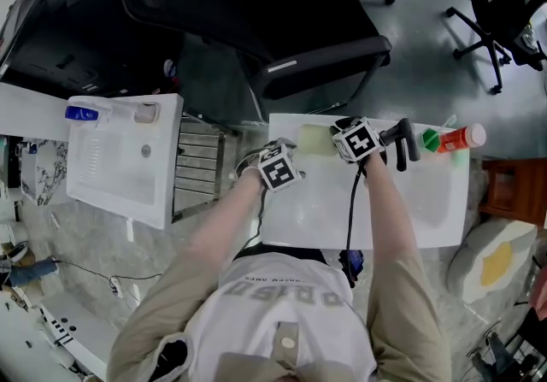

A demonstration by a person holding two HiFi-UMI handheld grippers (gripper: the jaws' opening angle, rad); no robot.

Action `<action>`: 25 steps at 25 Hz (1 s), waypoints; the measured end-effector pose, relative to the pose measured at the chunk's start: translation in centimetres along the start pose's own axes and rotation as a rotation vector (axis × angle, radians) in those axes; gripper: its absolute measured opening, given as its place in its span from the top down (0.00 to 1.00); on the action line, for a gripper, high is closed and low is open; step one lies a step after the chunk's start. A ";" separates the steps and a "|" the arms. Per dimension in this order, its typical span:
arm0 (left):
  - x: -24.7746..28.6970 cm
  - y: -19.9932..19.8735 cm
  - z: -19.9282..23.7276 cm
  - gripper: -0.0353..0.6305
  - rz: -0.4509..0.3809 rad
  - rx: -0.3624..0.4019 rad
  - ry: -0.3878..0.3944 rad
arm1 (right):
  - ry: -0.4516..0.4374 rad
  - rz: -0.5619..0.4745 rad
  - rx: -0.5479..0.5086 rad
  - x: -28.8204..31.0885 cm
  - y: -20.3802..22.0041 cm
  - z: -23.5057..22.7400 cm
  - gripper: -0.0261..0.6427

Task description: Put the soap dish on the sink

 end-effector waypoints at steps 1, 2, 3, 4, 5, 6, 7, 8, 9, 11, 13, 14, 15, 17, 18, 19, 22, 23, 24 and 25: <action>-0.1 -0.1 0.0 0.41 -0.006 -0.002 -0.003 | -0.008 -0.020 0.014 -0.3 -0.3 0.0 0.86; -0.3 -0.2 0.1 0.41 -0.011 -0.004 -0.007 | -0.016 -0.040 0.026 -0.6 -0.6 0.1 0.86; -0.5 -0.4 0.1 0.41 -0.019 -0.006 -0.013 | -0.021 -0.059 0.037 -0.9 -0.8 0.1 0.85; -0.9 -0.7 0.2 0.41 -0.032 -0.008 -0.021 | -0.020 -0.080 0.049 -1.3 -1.1 0.0 0.84; -1.3 -1.1 0.3 0.41 -0.051 -0.010 -0.031 | -0.017 -0.107 0.065 -1.8 -1.4 0.0 0.84; -1.7 -1.5 0.5 0.41 -0.076 -0.015 -0.043 | -0.012 -0.142 0.087 -2.3 -1.7 -0.1 0.84; -2.2 -2.0 0.7 0.41 -0.108 -0.025 -0.057 | -0.006 -0.185 0.114 -3.0 -2.1 -0.2 0.84; -2.8 -2.5 0.9 0.41 -0.143 -0.040 -0.076 | 0.000 -0.233 0.146 -3.8 -2.4 -0.2 0.84; -3.4 -2.9 1.1 0.41 -0.178 -0.056 -0.097 | 0.010 -0.282 0.179 -4.7 -2.8 -0.3 0.84; -4.7 -3.8 1.4 0.41 -0.241 -0.087 -0.130 | 0.041 -0.375 0.238 -6.7 -3.1 -0.5 0.84; -6.2 -4.8 1.5 0.41 -0.304 -0.113 -0.149 | 0.087 -0.454 0.277 -8.8 -3.2 -0.6 0.84; -6.9 -5.2 1.5 0.41 -0.343 -0.125 -0.166 | 0.111 -0.490 0.289 -9.9 -3.2 -0.6 0.84; -7.7 -5.7 1.6 0.41 -0.385 -0.137 -0.193 | 0.134 -0.524 0.299 -10.9 -3.3 -0.5 0.84; -9.3 -6.5 1.6 0.41 -0.477 -0.153 -0.257 | 0.174 -0.586 0.305 -12.8 -3.3 0.1 0.82; -10.2 -6.9 1.5 0.41 -0.525 -0.159 -0.288 | 0.193 -0.615 0.299 -13.8 -3.3 0.5 0.82; -11.1 -7.3 1.3 0.41 -0.570 -0.166 -0.317 | 0.215 -0.643 0.291 -14.8 -3.3 1.0 0.82; -13.9 -8.1 0.0 0.43 -0.689 -0.198 -0.396 | 0.299 -0.747 0.266 -18.1 -3.4 2.7 0.82; -14.8 -8.3 -0.6 0.45 -0.727 -0.207 -0.423 | 0.328 -0.785 0.258 -19.3 -3.5 3.4 0.82; -15.6 -8.4 -1.2 0.47 -0.762 -0.215 -0.448 | 0.350 -0.818 0.249 -20.4 -3.4 4.1 0.82; -16.4 -8.5 -2.0 0.47 -0.794 -0.219 -0.473 | 0.367 -0.847 0.241 -21.4 -3.4 4.8 0.82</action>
Point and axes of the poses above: the fingertips, and each gripper's own axes: x forward along the fingers, z to its left, y out of its underside, the point moved 4 cm from there along -x, backward along the fingers, and after that the axes turned 3 degrees about -z, right-handed, at the moved point
